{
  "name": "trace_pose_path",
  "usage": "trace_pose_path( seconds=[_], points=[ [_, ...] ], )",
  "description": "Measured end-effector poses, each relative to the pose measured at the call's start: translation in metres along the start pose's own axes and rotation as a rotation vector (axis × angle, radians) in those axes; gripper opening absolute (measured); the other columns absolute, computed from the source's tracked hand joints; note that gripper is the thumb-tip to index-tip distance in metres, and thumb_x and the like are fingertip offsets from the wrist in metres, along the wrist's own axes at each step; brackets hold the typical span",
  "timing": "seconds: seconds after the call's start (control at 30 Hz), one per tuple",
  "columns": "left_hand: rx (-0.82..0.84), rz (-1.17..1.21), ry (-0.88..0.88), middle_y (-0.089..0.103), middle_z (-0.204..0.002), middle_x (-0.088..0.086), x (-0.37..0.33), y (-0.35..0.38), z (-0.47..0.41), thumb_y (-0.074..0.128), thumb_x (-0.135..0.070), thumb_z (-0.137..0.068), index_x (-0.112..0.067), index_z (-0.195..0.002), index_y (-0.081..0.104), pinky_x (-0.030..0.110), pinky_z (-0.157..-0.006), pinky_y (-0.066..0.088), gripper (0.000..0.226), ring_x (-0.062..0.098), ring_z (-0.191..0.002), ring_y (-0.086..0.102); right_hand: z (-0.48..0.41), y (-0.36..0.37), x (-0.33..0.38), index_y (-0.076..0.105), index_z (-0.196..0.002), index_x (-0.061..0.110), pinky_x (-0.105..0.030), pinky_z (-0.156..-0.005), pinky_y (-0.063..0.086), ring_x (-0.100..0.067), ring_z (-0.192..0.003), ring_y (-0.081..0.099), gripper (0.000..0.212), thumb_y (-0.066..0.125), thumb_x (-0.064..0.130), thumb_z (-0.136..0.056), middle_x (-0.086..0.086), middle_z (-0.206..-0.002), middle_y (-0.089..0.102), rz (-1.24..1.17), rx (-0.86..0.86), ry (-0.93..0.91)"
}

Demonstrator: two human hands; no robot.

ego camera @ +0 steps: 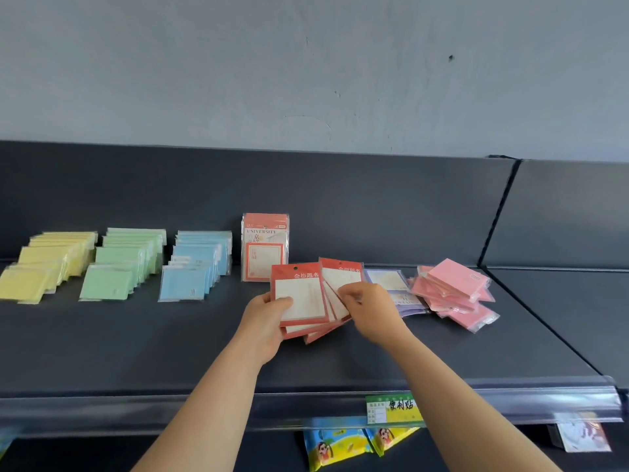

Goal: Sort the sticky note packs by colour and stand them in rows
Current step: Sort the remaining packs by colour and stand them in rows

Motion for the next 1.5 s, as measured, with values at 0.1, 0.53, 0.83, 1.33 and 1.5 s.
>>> trace_pose_path(
  seconds=[0.1, 0.53, 0.83, 1.33, 1.5],
  points=[
    [-0.051, 0.004, 0.014, 0.067, -0.11, 0.011, -0.004, -0.016, -0.002, 0.053, -0.002, -0.095, -0.006, -0.123, 0.055, 0.04, -0.079, 0.055, 0.028, 0.025, -0.097, 0.065, -0.002, -0.008, -0.008, 0.057, -0.106, -0.013, -0.045, -0.083, 0.048, -0.04, -0.101, 0.056, 0.026, 0.05, 0.009, -0.093, -0.024, -0.106, 0.062, 0.017, -0.054, 0.067],
    [0.093, 0.164, -0.007, 0.068, -0.117, 0.009, -0.011, -0.041, 0.003, 0.051, -0.007, -0.098, -0.013, -0.121, 0.057, 0.044, -0.087, 0.052, 0.025, 0.027, -0.111, 0.062, -0.022, 0.01, -0.026, 0.054, -0.119, 0.011, -0.041, -0.106, 0.03, -0.031, -0.122, 0.041, 0.06, 0.068, 0.052, -0.077, -0.009, -0.124, 0.051, 0.211, 0.033, 0.261],
    [0.094, 0.06, -0.042, 0.068, -0.108, 0.008, -0.005, -0.019, 0.001, 0.045, -0.007, -0.1, -0.01, -0.118, 0.055, 0.042, -0.076, 0.053, 0.02, 0.026, -0.101, 0.064, -0.002, 0.01, -0.005, 0.065, -0.116, 0.01, -0.028, -0.082, 0.049, -0.024, -0.104, 0.061, 0.031, 0.061, 0.007, -0.086, -0.005, -0.11, 0.066, -0.057, 0.168, 0.088],
    [-0.002, -0.145, -0.019, 0.072, -0.101, 0.005, -0.012, -0.029, -0.007, 0.068, -0.007, -0.088, -0.017, -0.104, 0.063, 0.039, -0.072, 0.057, 0.019, 0.025, -0.09, 0.07, -0.027, 0.018, -0.009, 0.048, -0.08, 0.017, -0.033, -0.076, 0.036, -0.029, -0.095, 0.049, 0.021, 0.057, 0.034, -0.089, -0.004, -0.088, 0.055, 0.234, 0.161, 0.149],
    [0.071, -0.141, 0.005, 0.071, -0.11, 0.004, -0.011, -0.034, -0.001, 0.065, -0.004, -0.09, -0.02, -0.114, 0.06, 0.04, -0.077, 0.057, 0.029, 0.025, -0.098, 0.068, -0.023, 0.016, 0.004, 0.046, -0.095, 0.019, -0.041, -0.095, 0.037, -0.031, -0.107, 0.048, 0.023, 0.057, 0.038, -0.088, -0.007, -0.104, 0.061, 0.353, 0.14, 0.127]
  ],
)
Point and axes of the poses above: each hand's wrist, its own z-axis away from the middle knuckle, its own y-axis out of the palm, x = y × z, the point moved 8 cm from there along -z, towards the middle knuckle
